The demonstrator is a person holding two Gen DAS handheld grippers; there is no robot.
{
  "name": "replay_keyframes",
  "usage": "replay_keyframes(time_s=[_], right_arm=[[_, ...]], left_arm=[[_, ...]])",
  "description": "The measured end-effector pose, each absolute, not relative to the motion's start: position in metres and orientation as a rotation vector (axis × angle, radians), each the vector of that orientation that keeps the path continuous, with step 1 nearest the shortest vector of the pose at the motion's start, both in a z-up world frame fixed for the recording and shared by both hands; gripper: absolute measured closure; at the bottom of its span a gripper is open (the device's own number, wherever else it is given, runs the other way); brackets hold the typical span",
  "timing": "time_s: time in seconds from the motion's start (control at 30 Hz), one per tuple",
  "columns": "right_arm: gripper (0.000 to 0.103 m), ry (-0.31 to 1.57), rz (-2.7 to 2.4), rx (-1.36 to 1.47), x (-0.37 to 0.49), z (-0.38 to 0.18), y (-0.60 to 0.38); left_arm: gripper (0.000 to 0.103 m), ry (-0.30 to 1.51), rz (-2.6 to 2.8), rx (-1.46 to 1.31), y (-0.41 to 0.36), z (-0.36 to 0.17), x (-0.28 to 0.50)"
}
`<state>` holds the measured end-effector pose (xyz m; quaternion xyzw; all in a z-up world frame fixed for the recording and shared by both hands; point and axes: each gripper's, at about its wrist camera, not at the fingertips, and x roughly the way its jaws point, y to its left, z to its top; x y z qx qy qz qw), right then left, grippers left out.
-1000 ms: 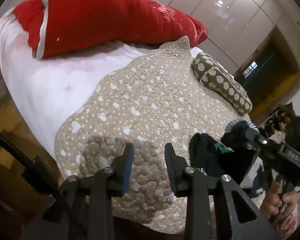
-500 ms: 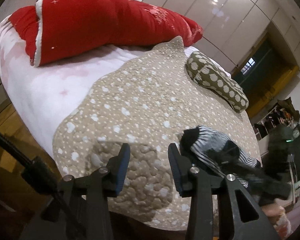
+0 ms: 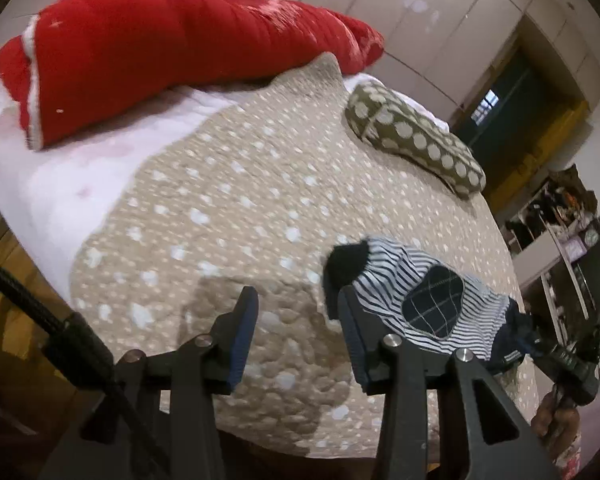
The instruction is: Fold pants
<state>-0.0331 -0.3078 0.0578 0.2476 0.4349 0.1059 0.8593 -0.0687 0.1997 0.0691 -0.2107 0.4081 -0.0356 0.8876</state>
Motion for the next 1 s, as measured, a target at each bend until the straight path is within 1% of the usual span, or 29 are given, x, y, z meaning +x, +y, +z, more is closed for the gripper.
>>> replay_keyframes(time_s=[0.07,0.13,0.2,0.23,0.27,0.4,0.47,0.5,0.73,0.9,1.0], right_arm=[[0.064,0.900,0.123,0.589,-0.045,0.052,-0.353],[0.064,0.868,0.073,0.599,-0.052,0.052,-0.379],[0.062,0.840,0.074,0.558,-0.048,0.055,-0.385],[0.059,0.837,0.082,0.543,-0.043,0.055,-0.385],[0.057,0.841,0.089,0.533,-0.038,0.053,-0.383],[0.058,0.904,0.124,0.474,-0.018,0.033,-0.370],[0.085,0.930,0.146,0.430,-0.016,0.027,-0.364],[0.097,0.938,0.159,0.423,-0.017,0.028,-0.363],[0.099,0.840,0.097,0.447,-0.042,0.059,-0.391],[0.099,0.863,0.008,0.431,-0.046,0.053,-0.409],[0.098,0.913,-0.018,0.368,-0.044,0.041,-0.406]], left_arm=[[0.063,0.865,-0.086,-0.423,0.189,0.068,-0.064],[0.063,0.876,-0.094,-0.396,0.176,0.068,-0.060],[0.063,0.882,-0.100,-0.379,0.166,0.070,-0.057],[0.063,0.885,-0.104,-0.372,0.161,0.072,-0.057],[0.063,0.885,-0.109,-0.363,0.156,0.074,-0.057],[0.062,0.874,-0.104,-0.313,0.143,0.086,-0.061],[0.060,0.867,-0.098,-0.298,0.141,0.092,-0.064],[0.060,0.864,-0.095,-0.295,0.140,0.095,-0.064],[0.060,0.863,-0.107,-0.258,0.123,0.104,-0.055],[0.059,0.858,-0.123,-0.240,0.110,0.106,-0.052],[0.058,0.874,-0.112,-0.256,0.111,0.100,-0.047]])
